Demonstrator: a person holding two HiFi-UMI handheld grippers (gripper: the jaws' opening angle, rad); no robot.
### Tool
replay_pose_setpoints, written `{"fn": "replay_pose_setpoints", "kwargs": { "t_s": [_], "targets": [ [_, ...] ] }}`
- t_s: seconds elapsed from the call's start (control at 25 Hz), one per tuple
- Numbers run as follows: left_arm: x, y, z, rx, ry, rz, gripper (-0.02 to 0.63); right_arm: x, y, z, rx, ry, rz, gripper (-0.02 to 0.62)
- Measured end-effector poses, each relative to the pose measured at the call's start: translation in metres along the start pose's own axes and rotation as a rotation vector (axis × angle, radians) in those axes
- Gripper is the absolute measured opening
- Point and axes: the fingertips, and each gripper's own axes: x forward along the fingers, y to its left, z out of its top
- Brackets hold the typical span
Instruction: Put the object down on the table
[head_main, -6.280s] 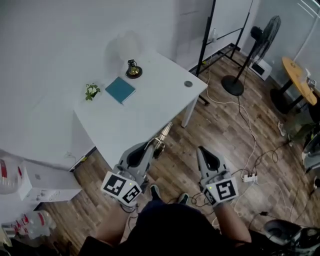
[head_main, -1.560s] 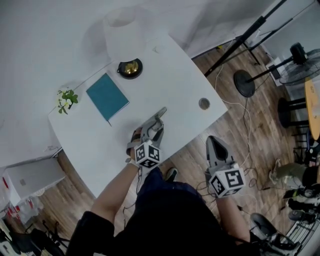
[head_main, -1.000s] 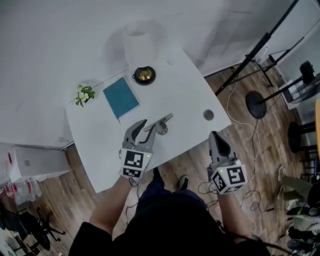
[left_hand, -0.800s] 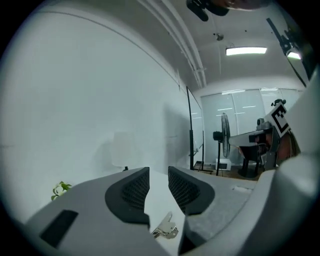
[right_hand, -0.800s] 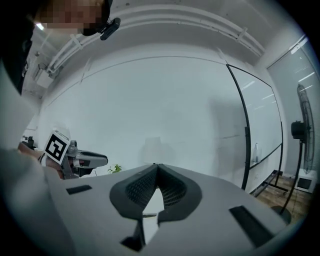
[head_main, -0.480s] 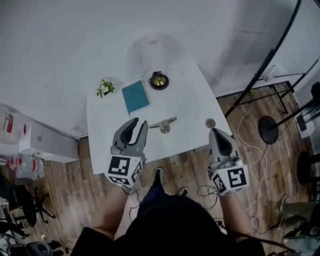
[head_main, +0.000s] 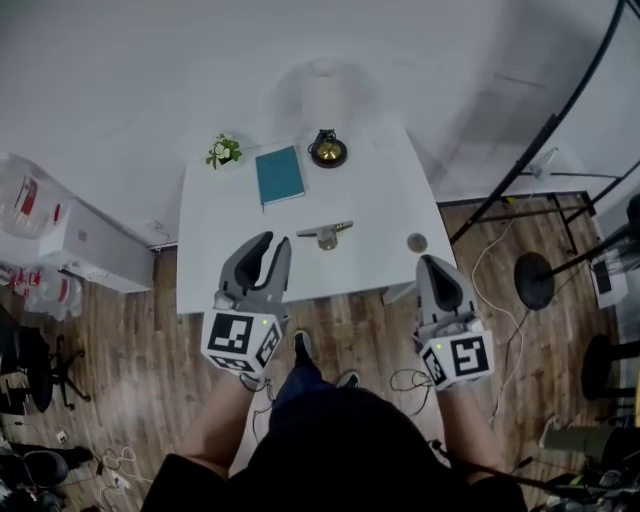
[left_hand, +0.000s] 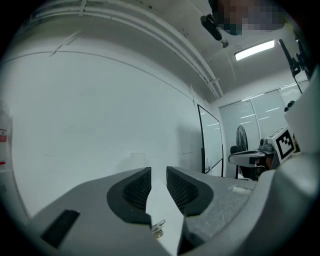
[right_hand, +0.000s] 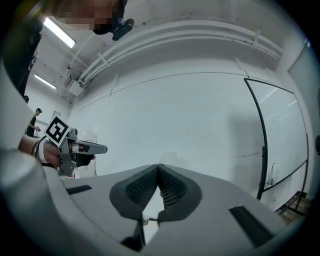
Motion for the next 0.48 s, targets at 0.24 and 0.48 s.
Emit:
{"fn": "replay_pose_setpoints", "kwargs": {
  "t_s": [0.24, 0.48],
  "targets": [
    [-0.015, 0.004, 0.004, 0.007, -0.003, 0.036, 0.092, -0.003, 0.002, 0.002, -0.001, -0.011, 0.008, 0.005],
    [-0.019, 0.006, 0.003, 0.014, -0.009, 0.034, 0.092, 0.000, 0.011, 0.001, -0.011, -0.011, 0.017, 0.003]
  ]
}}
